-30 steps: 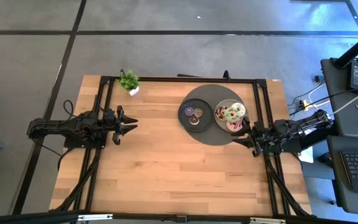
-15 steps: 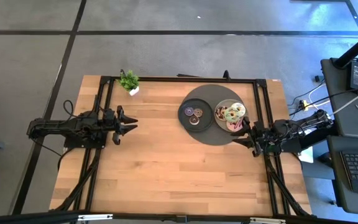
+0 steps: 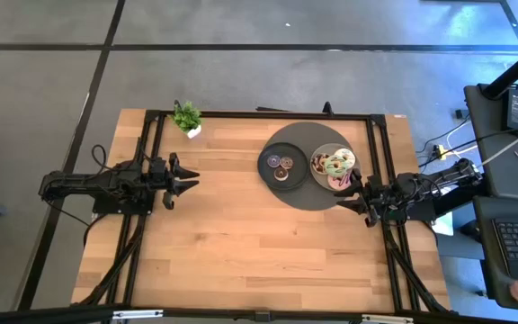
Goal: Pick & Place donuts
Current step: Return to Home Position
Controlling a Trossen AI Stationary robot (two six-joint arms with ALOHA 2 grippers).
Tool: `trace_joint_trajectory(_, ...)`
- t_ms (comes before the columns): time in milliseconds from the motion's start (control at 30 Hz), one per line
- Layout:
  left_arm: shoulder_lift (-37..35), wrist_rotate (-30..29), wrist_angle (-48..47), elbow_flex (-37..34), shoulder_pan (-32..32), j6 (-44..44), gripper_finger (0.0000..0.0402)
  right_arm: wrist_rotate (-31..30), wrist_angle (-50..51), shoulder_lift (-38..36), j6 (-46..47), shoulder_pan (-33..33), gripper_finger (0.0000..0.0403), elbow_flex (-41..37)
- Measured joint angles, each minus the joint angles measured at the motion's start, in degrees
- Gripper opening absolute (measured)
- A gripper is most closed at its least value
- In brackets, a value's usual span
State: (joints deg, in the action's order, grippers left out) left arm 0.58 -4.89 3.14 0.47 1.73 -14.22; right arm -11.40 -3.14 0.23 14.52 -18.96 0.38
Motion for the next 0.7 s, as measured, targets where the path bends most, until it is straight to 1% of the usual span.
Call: trace_joint_trajectory(700, 0.0, 0.0, 0.0, 0.0, 0.0, 0.0, 0.0123, 0.0, 0.0, 0.0, 0.0, 0.0, 0.0132, 0.0)
